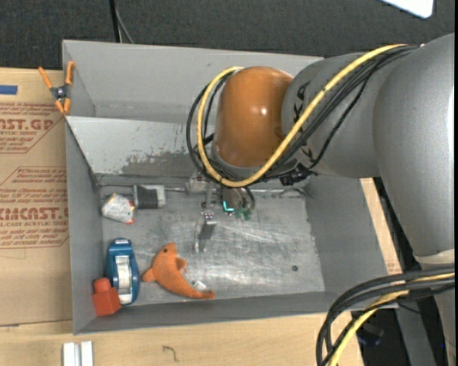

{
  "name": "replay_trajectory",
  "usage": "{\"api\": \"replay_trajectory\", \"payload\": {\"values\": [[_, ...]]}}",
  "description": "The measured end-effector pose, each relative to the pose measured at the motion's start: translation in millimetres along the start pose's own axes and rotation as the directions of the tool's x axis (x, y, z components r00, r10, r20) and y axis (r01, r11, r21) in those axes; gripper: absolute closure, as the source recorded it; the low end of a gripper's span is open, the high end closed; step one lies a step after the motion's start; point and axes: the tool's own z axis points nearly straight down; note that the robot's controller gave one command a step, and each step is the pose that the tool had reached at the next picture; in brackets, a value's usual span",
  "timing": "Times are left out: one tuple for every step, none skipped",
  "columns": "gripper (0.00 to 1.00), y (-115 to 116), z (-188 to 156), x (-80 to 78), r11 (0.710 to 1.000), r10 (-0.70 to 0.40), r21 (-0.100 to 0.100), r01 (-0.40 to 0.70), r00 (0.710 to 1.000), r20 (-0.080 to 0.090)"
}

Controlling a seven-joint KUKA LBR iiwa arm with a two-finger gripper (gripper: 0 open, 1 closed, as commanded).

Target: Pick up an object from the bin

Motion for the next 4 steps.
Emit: {"api": "replay_trajectory", "payload": {"values": [[0.00,-0.6,-4.5,-1.9,1.000,0.001,-0.001,-0.001,1.000,0.007],[0.00,25.1,38.0,45.7,0.995,-0.100,0.001,0.100,0.995,0.010],[0.00,44.4,5.7,76.2,0.970,-0.244,0.002,0.244,0.970,0.003],[0.00,56.9,16.0,81.4,0.940,-0.342,0.003,0.342,0.940,0.008]]}}
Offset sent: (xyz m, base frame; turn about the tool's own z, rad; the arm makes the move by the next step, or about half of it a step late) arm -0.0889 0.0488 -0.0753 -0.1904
